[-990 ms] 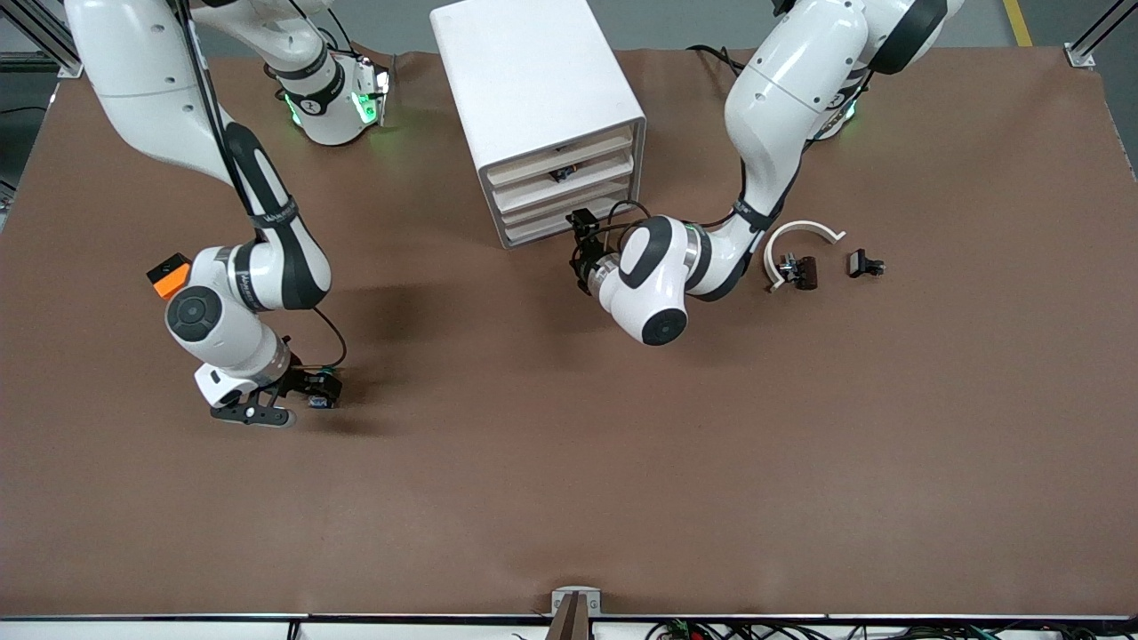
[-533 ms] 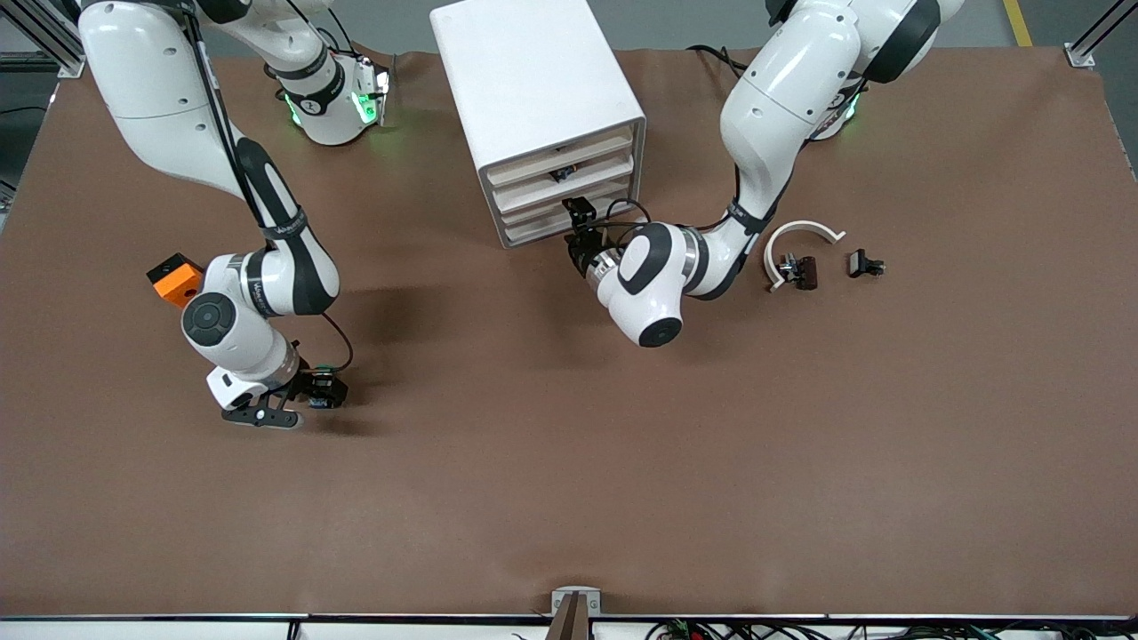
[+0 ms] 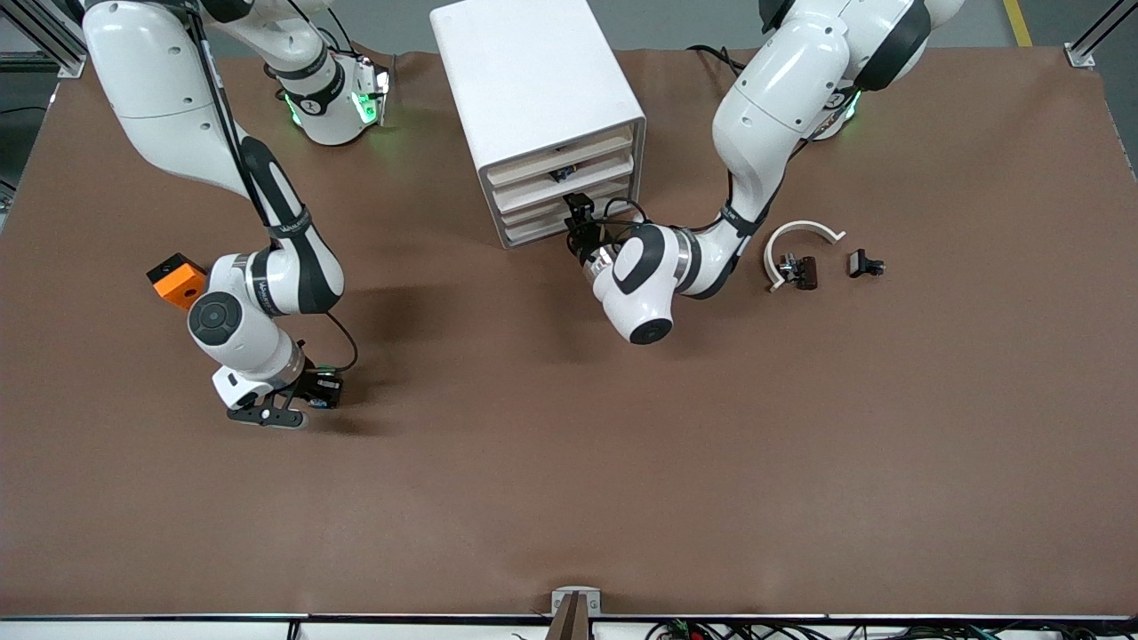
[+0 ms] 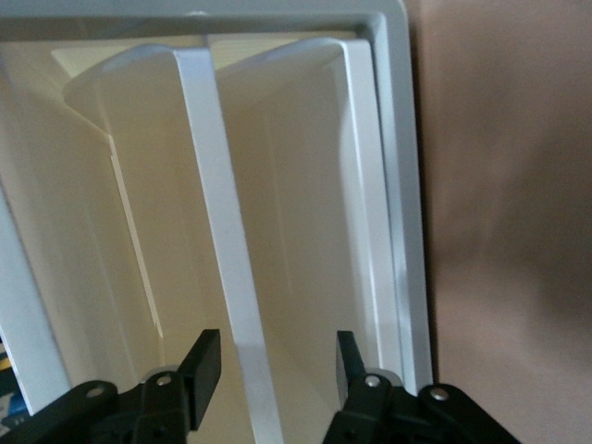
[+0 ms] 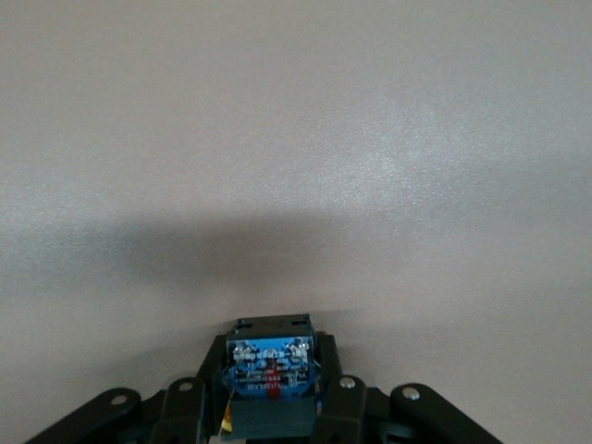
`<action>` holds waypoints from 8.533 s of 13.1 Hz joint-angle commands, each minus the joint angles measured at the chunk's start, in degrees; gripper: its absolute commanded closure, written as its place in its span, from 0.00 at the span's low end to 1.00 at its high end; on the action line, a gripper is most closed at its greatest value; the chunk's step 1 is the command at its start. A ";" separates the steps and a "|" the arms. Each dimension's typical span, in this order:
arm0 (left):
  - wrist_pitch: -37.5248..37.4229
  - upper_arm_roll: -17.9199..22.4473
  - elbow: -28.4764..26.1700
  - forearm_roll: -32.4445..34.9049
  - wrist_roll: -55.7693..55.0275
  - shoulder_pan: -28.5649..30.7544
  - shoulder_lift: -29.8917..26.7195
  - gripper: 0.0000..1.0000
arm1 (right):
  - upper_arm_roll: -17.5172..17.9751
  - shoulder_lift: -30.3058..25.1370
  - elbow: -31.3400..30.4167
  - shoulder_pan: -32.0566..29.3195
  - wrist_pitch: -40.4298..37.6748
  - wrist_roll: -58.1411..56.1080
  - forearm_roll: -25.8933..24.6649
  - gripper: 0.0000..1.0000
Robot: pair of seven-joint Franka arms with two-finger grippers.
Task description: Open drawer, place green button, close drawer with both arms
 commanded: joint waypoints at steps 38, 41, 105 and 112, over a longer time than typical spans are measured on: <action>-0.01 12.89 10.30 -0.06 0.99 0.89 1.24 0.94 | 3.19 -9.96 19.51 38.55 -35.49 77.95 3.70 1.00; 0.96 12.89 10.30 -0.15 0.99 0.89 1.15 0.77 | 3.19 -7.94 19.43 41.11 -33.46 81.40 3.34 1.00; 34.80 -0.73 -16.07 24.99 68.23 -13.00 -17.75 0.00 | 2.58 -37.20 21.73 -14.17 -66.24 -24.77 -2.02 0.00; 34.89 1.54 -11.42 26.64 68.05 -10.11 -16.43 0.00 | 2.05 -39.58 17.58 -11.18 -62.55 -21.87 -1.67 0.00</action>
